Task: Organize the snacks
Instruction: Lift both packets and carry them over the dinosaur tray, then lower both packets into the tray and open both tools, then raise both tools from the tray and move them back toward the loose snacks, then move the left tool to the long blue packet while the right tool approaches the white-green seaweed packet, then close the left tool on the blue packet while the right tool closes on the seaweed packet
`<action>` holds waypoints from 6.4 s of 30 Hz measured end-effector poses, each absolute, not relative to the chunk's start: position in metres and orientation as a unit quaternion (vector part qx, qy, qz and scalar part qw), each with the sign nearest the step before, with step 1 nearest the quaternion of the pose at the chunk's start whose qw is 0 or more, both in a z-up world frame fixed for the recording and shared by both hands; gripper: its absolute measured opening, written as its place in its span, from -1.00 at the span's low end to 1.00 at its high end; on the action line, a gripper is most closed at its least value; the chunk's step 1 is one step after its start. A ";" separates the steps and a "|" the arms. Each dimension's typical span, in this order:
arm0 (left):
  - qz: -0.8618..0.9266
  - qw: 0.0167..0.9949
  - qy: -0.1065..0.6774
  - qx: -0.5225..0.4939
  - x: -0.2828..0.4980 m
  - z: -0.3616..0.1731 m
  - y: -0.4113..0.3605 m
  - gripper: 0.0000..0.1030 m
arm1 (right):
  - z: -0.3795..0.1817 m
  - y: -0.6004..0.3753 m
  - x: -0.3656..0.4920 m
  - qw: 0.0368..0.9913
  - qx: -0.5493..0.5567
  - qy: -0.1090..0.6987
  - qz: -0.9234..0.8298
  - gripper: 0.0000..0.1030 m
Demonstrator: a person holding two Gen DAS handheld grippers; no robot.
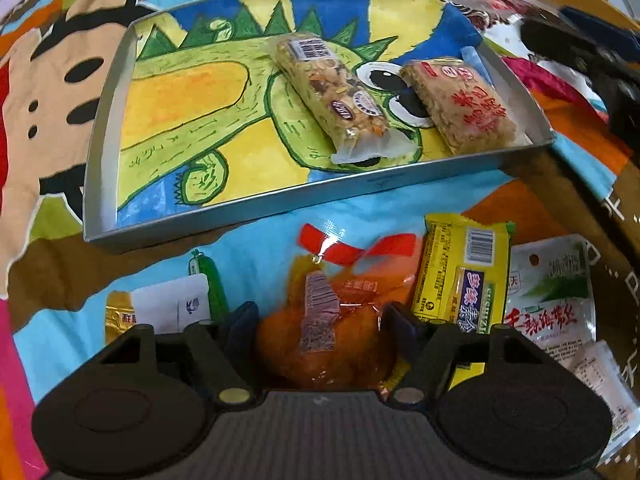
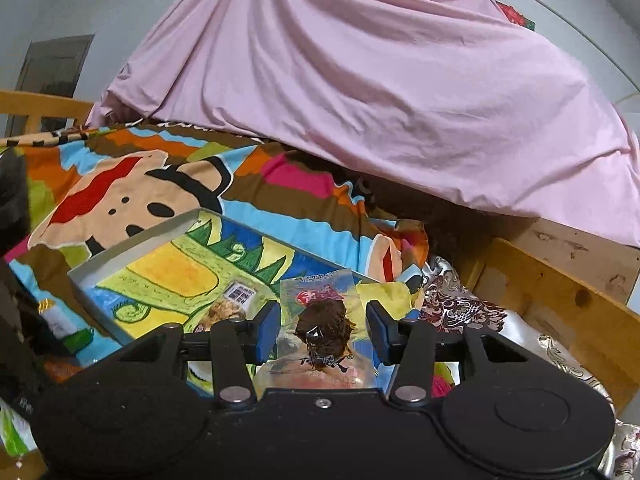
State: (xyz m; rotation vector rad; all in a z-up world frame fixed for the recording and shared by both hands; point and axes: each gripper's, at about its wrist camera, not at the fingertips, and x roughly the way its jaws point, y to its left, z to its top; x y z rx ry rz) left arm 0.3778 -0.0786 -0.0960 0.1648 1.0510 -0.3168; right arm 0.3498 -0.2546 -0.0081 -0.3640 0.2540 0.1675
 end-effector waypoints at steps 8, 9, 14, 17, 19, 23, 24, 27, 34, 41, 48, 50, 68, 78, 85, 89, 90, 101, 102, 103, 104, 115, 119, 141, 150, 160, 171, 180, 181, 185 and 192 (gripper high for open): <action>-0.133 0.858 0.490 0.084 0.372 -0.085 -0.081 0.16 | -0.014 -0.259 0.361 0.974 -0.162 0.132 0.083 -0.05; -0.133 0.859 0.489 0.080 0.372 -0.083 -0.080 0.14 | -0.014 -0.260 0.363 0.975 -0.158 0.133 0.083 -0.05; -0.120 0.876 0.463 0.052 0.375 -0.065 -0.075 0.12 | -0.015 -0.265 0.372 0.978 -0.139 0.136 0.080 -0.05; -0.112 0.891 0.436 0.048 0.379 -0.050 -0.075 0.11 | -0.015 -0.268 0.379 0.979 -0.126 0.139 0.079 -0.05; -0.106 0.901 0.418 0.048 0.386 -0.038 -0.076 0.10 | -0.016 -0.269 0.384 0.980 -0.118 0.140 0.081 -0.05; -0.087 0.915 0.392 0.035 0.413 -0.020 -0.079 -0.12 | -0.019 -0.268 0.400 0.982 -0.098 0.138 0.084 -0.05; -0.083 0.916 0.390 0.033 0.422 -0.018 -0.081 -0.12 | -0.021 -0.268 0.404 0.982 -0.092 0.139 0.087 -0.05; -0.074 0.918 0.389 0.031 0.442 -0.022 -0.083 -0.12 | -0.031 -0.265 0.416 0.981 -0.086 0.145 0.091 -0.05; -0.061 0.922 0.381 0.004 0.484 -0.029 -0.078 -0.14 | -0.045 -0.270 0.440 0.978 -0.055 0.172 0.099 -0.04; -0.035 0.922 0.386 -0.018 0.513 -0.039 -0.077 -0.06 | -0.054 -0.270 0.451 0.972 -0.052 0.200 0.114 0.01; -0.015 0.918 0.395 -0.037 0.511 -0.049 -0.072 0.31 | -0.052 -0.269 0.447 0.972 -0.053 0.194 0.120 0.54; -0.014 0.920 0.390 -0.031 0.506 -0.048 -0.071 0.50 | -0.049 -0.269 0.445 0.973 -0.051 0.191 0.120 0.68; -0.027 0.959 0.263 -0.106 0.399 0.014 -0.047 0.99 | 0.042 -0.292 0.365 0.990 -0.005 0.106 0.096 0.99; -0.039 0.974 0.203 -0.097 0.314 0.043 -0.039 0.99 | 0.071 -0.289 0.293 0.993 -0.007 0.077 0.094 0.99; -0.048 0.978 0.184 -0.083 0.261 0.043 -0.032 0.99 | 0.068 -0.283 0.241 0.993 -0.022 0.077 0.090 0.99; -0.051 0.980 0.176 -0.078 0.235 0.039 -0.026 0.99 | 0.063 -0.279 0.216 0.992 -0.033 0.083 0.086 0.99; -0.053 0.980 0.177 -0.077 0.231 0.038 -0.024 0.99 | 0.061 -0.277 0.209 0.992 -0.038 0.083 0.085 0.99; -0.065 0.980 0.181 -0.058 0.186 0.015 -0.008 0.99 | 0.048 -0.264 0.159 0.991 -0.051 0.102 0.073 0.99; -0.066 0.979 0.184 -0.057 0.184 0.013 -0.007 0.99 | 0.046 -0.264 0.157 0.990 -0.047 0.109 0.074 0.99; -0.066 0.978 0.189 -0.056 0.182 0.010 -0.005 0.99 | 0.043 -0.263 0.156 0.989 -0.045 0.119 0.075 0.99; -0.066 0.977 0.193 -0.056 0.181 0.007 -0.004 0.99 | 0.041 -0.262 0.155 0.988 -0.045 0.130 0.075 0.99; -0.065 0.968 0.239 -0.042 0.175 -0.024 0.009 0.99 | 0.015 -0.244 0.167 0.971 -0.070 0.217 0.075 0.99; -0.069 0.963 0.258 -0.037 0.178 -0.033 0.011 0.99 | 0.007 -0.242 0.174 0.965 -0.073 0.242 0.075 0.99; -0.071 0.935 0.343 -0.044 0.212 -0.070 0.018 0.99 | -0.027 -0.223 0.199 0.934 -0.098 0.331 0.088 0.99; -0.053 0.935 0.348 -0.035 0.235 -0.078 0.017 0.99 | -0.039 -0.233 0.228 0.928 -0.054 0.361 0.066 0.99; -0.062 0.930 0.363 -0.005 0.251 -0.091 0.018 0.99 | -0.062 -0.242 0.270 0.911 0.019 0.410 0.049 0.99; -0.069 0.933 0.353 0.003 0.258 -0.096 0.013 0.78 | -0.071 -0.221 0.275 0.916 -0.028 0.397 0.041 0.99; -0.076 0.936 0.344 -0.008 0.256 -0.095 0.014 0.24 | -0.078 -0.211 0.272 0.922 -0.063 0.381 0.029 0.99; -0.084 0.935 0.346 -0.009 0.256 -0.095 0.012 0.17 | -0.077 -0.211 0.272 0.921 -0.063 0.383 0.030 0.99; -0.094 0.933 0.349 0.007 0.255 -0.096 0.003 0.10 | -0.076 -0.211 0.271 0.917 -0.056 0.394 0.028 0.99; -0.075 0.931 0.356 -0.016 0.258 -0.096 0.011 0.14 | -0.077 -0.210 0.270 0.917 -0.059 0.393 0.028 0.99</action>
